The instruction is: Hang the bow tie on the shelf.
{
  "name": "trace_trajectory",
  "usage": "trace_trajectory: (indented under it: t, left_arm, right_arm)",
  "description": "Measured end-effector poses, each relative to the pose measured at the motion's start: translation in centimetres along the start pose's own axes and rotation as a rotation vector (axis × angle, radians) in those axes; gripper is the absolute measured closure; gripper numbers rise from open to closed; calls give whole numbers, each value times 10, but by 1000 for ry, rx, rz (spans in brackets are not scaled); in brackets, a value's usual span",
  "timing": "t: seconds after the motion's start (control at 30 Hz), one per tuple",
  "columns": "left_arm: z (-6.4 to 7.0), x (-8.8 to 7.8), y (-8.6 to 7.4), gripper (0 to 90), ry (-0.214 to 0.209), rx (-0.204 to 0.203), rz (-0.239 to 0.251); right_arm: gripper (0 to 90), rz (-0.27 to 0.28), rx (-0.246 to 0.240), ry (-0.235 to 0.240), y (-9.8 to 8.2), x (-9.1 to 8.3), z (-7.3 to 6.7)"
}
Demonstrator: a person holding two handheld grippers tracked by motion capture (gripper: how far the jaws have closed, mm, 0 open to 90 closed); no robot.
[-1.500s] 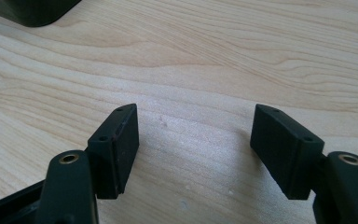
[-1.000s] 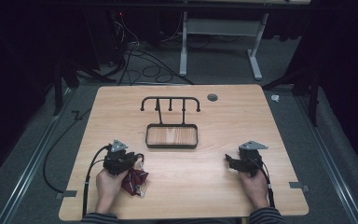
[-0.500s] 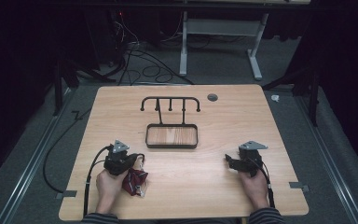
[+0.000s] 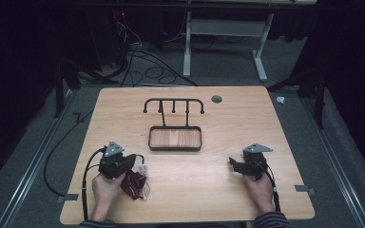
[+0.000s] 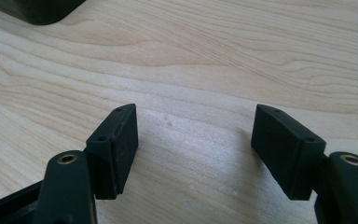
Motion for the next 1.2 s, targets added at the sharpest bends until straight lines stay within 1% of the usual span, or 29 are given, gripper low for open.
trace_trajectory:
  t: [0.23,0.33,0.4,0.5,0.57,0.63,0.8,1.0,1.17,1.2]
  left_arm:
    - [8,-12,15,900,-5,8,21]
    - [10,-16,21,900,-19,1,39]
    - [11,-18,26,900,-26,-4,59]
    - [14,-19,33,900,-32,-10,76]
    - [18,-20,38,900,-44,-11,84]
    - [22,-21,44,900,-41,2,84]
    - [29,-28,61,900,-47,27,107]
    - [34,-33,73,900,-54,41,121]
    - [38,-31,81,900,-76,46,138]
    - [38,-30,82,900,-78,48,135]
  right_arm:
    - [334,2,-5,6,1,0,-1]
    - [335,-2,11,-8,3,3,-1]
    - [335,-2,8,-8,3,3,-1]
    - [327,-1,3,-4,3,3,-1]
    - [325,0,0,1,2,2,-2]
    - [325,-1,0,1,2,2,-2]
    - [323,1,-4,6,2,1,-3]
    - [321,0,-4,9,1,1,-3]
    - [319,2,-11,13,1,0,-4]
    - [319,2,-11,13,1,0,-4]
Point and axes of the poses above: each handheld gripper's, and its own axes: x roughly forward along the jaws, y roughly out of its top, z roughly to its right, the point moved 10 cm from there along x, roughly forward along the jaws, and after that the axes turned 14 degrees about -y, right-handed, at the moved point
